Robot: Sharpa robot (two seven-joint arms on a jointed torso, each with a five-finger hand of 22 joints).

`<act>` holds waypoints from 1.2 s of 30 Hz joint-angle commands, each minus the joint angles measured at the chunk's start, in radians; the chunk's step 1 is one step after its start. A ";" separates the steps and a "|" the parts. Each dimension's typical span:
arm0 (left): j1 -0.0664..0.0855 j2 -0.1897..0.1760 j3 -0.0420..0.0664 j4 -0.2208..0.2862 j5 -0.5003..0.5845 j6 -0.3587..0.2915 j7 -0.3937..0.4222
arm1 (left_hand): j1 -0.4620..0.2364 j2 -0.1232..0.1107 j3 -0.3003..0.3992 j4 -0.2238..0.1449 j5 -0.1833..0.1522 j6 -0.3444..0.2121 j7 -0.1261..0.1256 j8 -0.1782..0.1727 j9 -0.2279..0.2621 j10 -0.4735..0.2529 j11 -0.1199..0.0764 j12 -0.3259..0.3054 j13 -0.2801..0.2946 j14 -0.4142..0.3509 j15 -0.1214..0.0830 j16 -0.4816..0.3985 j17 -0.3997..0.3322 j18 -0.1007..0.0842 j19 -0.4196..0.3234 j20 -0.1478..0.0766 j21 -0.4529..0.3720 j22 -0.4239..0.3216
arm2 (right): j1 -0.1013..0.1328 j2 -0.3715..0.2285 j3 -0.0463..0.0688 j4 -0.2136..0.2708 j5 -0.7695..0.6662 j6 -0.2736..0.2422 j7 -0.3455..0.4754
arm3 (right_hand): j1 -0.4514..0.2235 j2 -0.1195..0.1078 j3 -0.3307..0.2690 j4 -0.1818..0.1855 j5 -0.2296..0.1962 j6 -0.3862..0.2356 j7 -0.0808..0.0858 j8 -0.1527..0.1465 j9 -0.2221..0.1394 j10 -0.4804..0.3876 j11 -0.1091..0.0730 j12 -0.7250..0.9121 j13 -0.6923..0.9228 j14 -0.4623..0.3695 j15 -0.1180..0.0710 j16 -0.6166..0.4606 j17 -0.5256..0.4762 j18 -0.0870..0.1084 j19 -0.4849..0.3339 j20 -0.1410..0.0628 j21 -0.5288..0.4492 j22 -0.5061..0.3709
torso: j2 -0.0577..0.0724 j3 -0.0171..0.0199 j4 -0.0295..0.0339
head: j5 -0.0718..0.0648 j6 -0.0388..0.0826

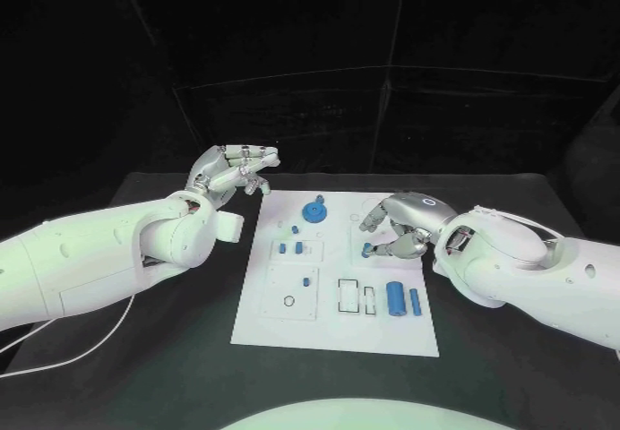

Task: Assemble the parts on the task board

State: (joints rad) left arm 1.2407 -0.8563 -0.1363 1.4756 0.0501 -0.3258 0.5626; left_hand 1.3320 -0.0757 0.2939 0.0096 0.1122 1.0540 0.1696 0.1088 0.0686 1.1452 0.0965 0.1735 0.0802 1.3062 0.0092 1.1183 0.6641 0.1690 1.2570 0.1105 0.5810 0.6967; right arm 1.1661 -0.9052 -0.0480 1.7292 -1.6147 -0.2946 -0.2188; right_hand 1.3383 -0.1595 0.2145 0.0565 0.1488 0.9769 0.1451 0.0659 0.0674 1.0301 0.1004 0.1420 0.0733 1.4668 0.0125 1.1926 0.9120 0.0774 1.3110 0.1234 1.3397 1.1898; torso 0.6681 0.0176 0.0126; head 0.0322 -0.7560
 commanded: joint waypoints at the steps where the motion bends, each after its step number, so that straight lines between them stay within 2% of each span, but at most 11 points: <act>1: 0.001 0.002 0.001 0.003 0.002 0.019 0.008 | 0.009 0.000 -0.002 -0.006 0.002 -0.005 0.001 0.006 0.000 -0.009 0.001 0.003 -0.001 -0.007 0.001 0.002 -0.001 0.013 0.001 -0.002 -0.007 -0.001 | 0.004 -0.001 0.001 -0.009 -0.007 0.054 -0.028 | 0.021 0.003 -0.033 0.008 0.002 -0.013 -0.004 -0.003 -0.001 -0.019 0.000 0.012 -0.002 -0.006 0.002 -0.008 -0.013 0.014 -0.010 -0.002 -0.008 -0.010 | 0.002 0.0011 0.0012 | -0.002 0.003; 5: 0.001 0.004 0.000 0.003 0.002 0.021 0.007 | 0.009 0.000 -0.002 -0.006 0.002 -0.005 0.001 0.006 0.000 -0.009 0.001 0.003 -0.001 -0.007 0.001 0.002 -0.001 0.013 0.001 -0.002 -0.007 -0.001 | 0.006 0.008 0.001 -0.033 -0.026 0.084 -0.034 | 0.040 0.011 -0.062 0.017 0.000 -0.023 -0.010 -0.003 -0.001 -0.036 0.002 0.023 -0.003 -0.006 0.003 -0.009 -0.020 0.016 -0.014 0.000 -0.014 -0.018 | 0.002 0.0005 0.0036 | -0.006 0.004; 8: 0.001 0.004 0.000 0.003 0.002 0.022 0.007 | 0.009 0.000 -0.002 -0.006 0.002 -0.005 0.001 0.006 0.000 -0.009 0.001 0.003 -0.001 -0.007 0.001 0.002 -0.001 0.013 0.001 -0.002 -0.007 -0.001 | 0.006 0.018 0.002 -0.047 -0.032 0.120 -0.035 | 0.049 0.017 -0.072 0.021 0.001 -0.016 -0.007 0.000 0.001 -0.041 0.003 0.029 -0.003 -0.005 0.003 -0.008 -0.020 0.016 -0.014 0.000 -0.016 -0.019 | 0.002 0.0001 0.0052 | -0.005 0.003; 11: 0.001 0.004 0.000 0.003 0.002 0.022 0.007 | 0.009 0.000 -0.002 -0.006 0.002 -0.005 0.001 0.006 0.000 -0.009 0.001 0.003 -0.001 -0.007 0.001 0.002 -0.001 0.013 0.001 -0.002 -0.007 -0.001 | 0.006 0.034 0.001 -0.063 -0.035 0.159 -0.033 | 0.062 0.027 -0.077 0.022 0.003 -0.011 -0.007 0.001 0.002 -0.038 0.001 0.040 -0.002 -0.005 0.003 -0.009 -0.024 0.016 -0.013 0.000 -0.017 -0.020 | 0.002 0.0002 0.0041 | -0.003 0.002; 18: 0.001 0.004 0.000 0.002 0.002 0.022 0.006 | 0.009 0.000 -0.002 -0.006 0.002 -0.005 0.001 0.006 0.000 -0.009 0.001 0.003 -0.001 -0.007 0.001 0.002 -0.001 0.013 0.001 -0.002 -0.007 -0.001 | 0.006 0.066 0.001 -0.084 -0.037 0.198 -0.024 | 0.083 0.048 -0.079 0.018 0.005 -0.003 -0.005 0.000 0.002 -0.015 -0.005 0.066 0.000 -0.007 -0.002 -0.012 -0.033 0.015 -0.007 -0.004 -0.015 -0.015 | 0.002 0.0004 0.0021 | 0.000 -0.002; 23: 0.001 0.004 0.000 0.002 0.002 0.022 0.006 | 0.009 0.000 -0.002 -0.006 0.002 -0.005 0.001 0.006 0.000 -0.009 0.001 0.003 -0.001 -0.007 0.001 0.002 -0.001 0.013 0.001 -0.002 -0.007 -0.001 | 0.005 0.085 0.000 -0.097 -0.037 0.218 -0.018 | 0.104 0.070 -0.061 0.014 0.005 0.012 -0.002 0.002 0.002 0.025 -0.013 0.082 -0.001 -0.002 -0.009 -0.004 -0.024 0.012 0.005 -0.009 -0.006 -0.001 | 0.001 0.0000 0.0039 | 0.000 -0.006; 28: 0.001 0.003 0.000 0.002 0.002 0.021 0.006 | 0.009 0.000 -0.002 -0.006 0.002 -0.005 0.001 0.006 0.000 -0.009 0.001 0.003 -0.001 -0.007 0.001 0.002 -0.001 0.013 0.001 -0.002 -0.007 -0.001 | 0.005 0.100 0.000 -0.107 -0.037 0.238 -0.015 | 0.113 0.080 -0.037 0.016 0.005 0.029 -0.002 0.003 0.003 0.075 -0.021 0.084 -0.003 0.003 -0.016 0.007 -0.012 0.007 0.021 -0.015 0.009 0.021 | 0.001 0.0002 0.0034 | 0.002 -0.006; 36: 0.001 0.002 0.000 0.003 0.002 0.021 0.006 | 0.008 0.000 -0.004 -0.005 0.002 -0.006 0.001 0.008 0.000 -0.010 0.001 0.005 -0.001 -0.008 0.002 0.002 -0.001 0.013 0.001 -0.002 -0.008 -0.002 | 0.004 0.113 0.000 -0.117 -0.037 0.230 -0.015 | 0.133 0.101 0.024 0.015 -0.011 0.086 -0.003 0.018 0.008 0.138 -0.028 0.066 -0.005 0.010 -0.023 0.027 0.012 -0.001 0.044 -0.023 0.031 0.054 | 0.001 0.0001 0.0029 | 0.005 -0.009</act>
State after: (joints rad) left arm 1.2405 -0.8543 -0.1369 1.4765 0.0501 -0.3154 0.5625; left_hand 1.3320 -0.0757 0.2911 0.0068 0.1122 1.0540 0.1697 0.1129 0.0686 1.1415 0.1002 0.1735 0.0802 1.3063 0.0092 1.1183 0.6643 0.1691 1.2569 0.1105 0.5770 0.6957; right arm 1.1691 -0.7935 -0.0487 1.6121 -1.6445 -0.0766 -0.2415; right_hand 1.4623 -0.0589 0.2352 0.0714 0.1399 1.0600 0.1416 0.0805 0.0741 1.1636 0.0712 0.2125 0.0701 1.4667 -0.0022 1.2148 0.9231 0.0775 1.3477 0.0982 1.3663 1.2428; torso 0.6692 0.0176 0.0161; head 0.0368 -0.7642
